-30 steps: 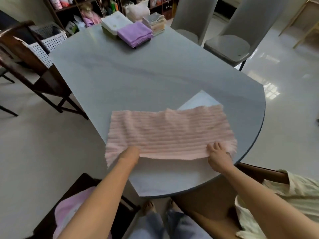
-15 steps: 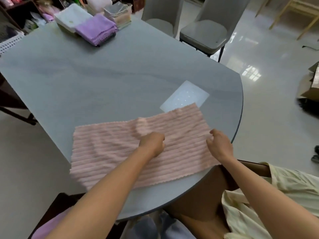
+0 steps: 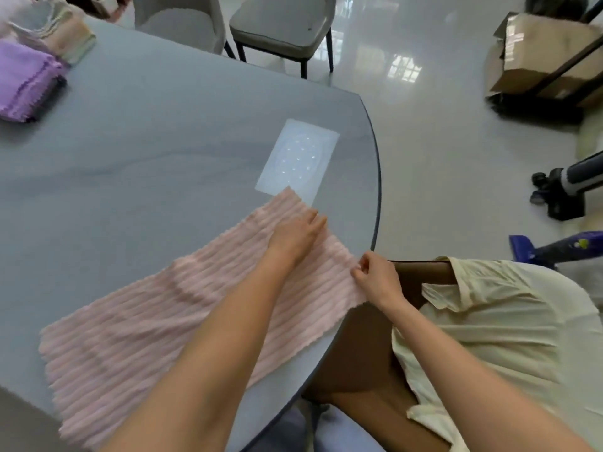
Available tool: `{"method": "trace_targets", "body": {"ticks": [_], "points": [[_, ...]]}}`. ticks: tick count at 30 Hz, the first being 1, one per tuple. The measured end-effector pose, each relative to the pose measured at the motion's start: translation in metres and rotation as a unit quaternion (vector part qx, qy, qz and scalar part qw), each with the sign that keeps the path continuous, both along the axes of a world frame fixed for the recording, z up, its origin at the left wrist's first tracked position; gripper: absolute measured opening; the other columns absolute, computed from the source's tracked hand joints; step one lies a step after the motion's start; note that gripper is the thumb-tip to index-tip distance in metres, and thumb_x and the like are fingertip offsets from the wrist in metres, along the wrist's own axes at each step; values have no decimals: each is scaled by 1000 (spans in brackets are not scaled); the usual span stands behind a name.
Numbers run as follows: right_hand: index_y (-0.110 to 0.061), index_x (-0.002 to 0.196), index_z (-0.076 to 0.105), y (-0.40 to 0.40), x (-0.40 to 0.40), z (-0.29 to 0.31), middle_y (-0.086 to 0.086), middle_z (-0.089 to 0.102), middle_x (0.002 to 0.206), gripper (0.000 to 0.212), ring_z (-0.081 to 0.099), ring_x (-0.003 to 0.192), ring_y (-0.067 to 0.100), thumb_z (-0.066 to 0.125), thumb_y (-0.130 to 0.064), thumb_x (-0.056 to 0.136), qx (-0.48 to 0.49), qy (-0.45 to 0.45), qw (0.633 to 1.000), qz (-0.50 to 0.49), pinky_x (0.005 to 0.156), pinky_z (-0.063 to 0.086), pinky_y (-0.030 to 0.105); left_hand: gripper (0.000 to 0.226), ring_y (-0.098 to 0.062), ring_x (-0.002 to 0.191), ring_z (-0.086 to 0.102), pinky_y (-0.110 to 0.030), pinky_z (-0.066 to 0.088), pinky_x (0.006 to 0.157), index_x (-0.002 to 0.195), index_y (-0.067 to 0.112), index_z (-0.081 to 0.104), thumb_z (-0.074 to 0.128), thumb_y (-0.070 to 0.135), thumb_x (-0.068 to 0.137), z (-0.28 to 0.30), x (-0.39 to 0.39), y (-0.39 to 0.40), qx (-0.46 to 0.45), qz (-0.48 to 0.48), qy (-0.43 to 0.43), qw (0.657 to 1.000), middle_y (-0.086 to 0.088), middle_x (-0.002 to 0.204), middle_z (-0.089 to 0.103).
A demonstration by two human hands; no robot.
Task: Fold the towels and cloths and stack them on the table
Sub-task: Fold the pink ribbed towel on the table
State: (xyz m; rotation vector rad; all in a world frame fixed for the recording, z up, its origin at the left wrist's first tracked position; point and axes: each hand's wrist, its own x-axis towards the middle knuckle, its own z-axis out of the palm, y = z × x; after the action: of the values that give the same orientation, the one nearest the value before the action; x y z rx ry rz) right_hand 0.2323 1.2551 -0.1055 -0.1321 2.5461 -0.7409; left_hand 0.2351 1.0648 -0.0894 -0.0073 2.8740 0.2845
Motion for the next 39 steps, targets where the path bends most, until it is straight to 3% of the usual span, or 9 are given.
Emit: {"method": "trace_targets", "body": {"ticks": [3, 6, 9, 12, 18, 22, 25, 34, 39], "points": [[-16, 82, 48, 18, -10, 0, 1, 56, 78, 14, 52, 73, 23, 53, -21, 93, 13, 1, 1000, -29, 58, 36, 33, 24, -31, 105, 55, -35, 44, 72, 120, 7, 49, 41, 10, 97, -2, -22, 17, -42, -25, -33, 998, -15, 117, 52], [-13, 87, 48, 35, -14, -2, 7, 59, 86, 9, 54, 79, 28, 49, -18, 94, 27, -1, 998, -54, 63, 39, 35, 20, -31, 105, 55, -34, 36, 65, 112, 4, 53, 43, 6, 95, -3, -31, 34, -83, -88, -44, 992, -14, 116, 51], [-10, 90, 47, 52, -13, -2, 10, 59, 86, 7, 55, 79, 30, 47, -14, 95, 27, 12, 994, -105, 65, 42, 37, 8, -30, 89, 55, -38, 38, 62, 93, 9, 48, 45, 1, 92, -3, -42, 53, -43, -115, -15, 992, -12, 103, 51], [-8, 93, 45, 66, -19, 6, 9, 57, 80, 3, 53, 74, 29, 43, -9, 95, 0, 56, 981, -184, 62, 38, 36, 20, -27, 73, 49, -38, 34, 60, 85, 11, 41, 41, -9, 88, 10, -61, 75, -1, -124, 37, 992, -13, 94, 54], [-5, 100, 57, 91, -45, 38, 0, 56, 84, 11, 52, 77, 18, 47, -10, 97, -67, 172, 953, -239, 66, 35, 27, 20, -33, 78, 55, -43, 45, 62, 80, 9, 41, 40, -8, 90, 31, -87, 97, 166, -90, 110, 976, -10, 106, 53], [-8, 90, 64, 82, -46, 59, -1, 61, 78, 13, 55, 74, 15, 58, -19, 93, -81, 170, 970, -153, 64, 34, 23, 15, -32, 64, 43, -34, 28, 56, 82, 11, 36, 38, -3, 88, 58, -80, 72, 59, -68, 91, 992, -6, 83, 46], [-9, 87, 68, 56, -31, 70, 1, 65, 76, 15, 58, 72, 17, 64, -23, 89, -80, 139, 986, -49, 65, 43, 30, 16, -36, 68, 50, -34, 28, 55, 85, 14, 35, 38, -2, 86, 58, -55, 32, 0, -87, 63, 994, -8, 82, 51], [-21, 81, 68, -37, 53, 74, -5, 57, 64, 7, 48, 59, 9, 67, -27, 86, -126, 18, 977, 170, 59, 39, 27, 12, -32, 72, 55, -41, 49, 62, 78, 2, 57, 50, 1, 87, 41, 61, -76, 19, 28, 57, 998, -10, 89, 53], [-21, 91, 66, -82, 118, 59, -10, 56, 72, 8, 50, 64, 5, 61, -27, 91, -95, 6, 960, 265, 65, 47, 28, 14, -25, 79, 55, -38, 47, 67, 82, 2, 63, 50, -2, 84, 26, 138, -108, 44, 88, 60, 993, -7, 98, 57]]}}
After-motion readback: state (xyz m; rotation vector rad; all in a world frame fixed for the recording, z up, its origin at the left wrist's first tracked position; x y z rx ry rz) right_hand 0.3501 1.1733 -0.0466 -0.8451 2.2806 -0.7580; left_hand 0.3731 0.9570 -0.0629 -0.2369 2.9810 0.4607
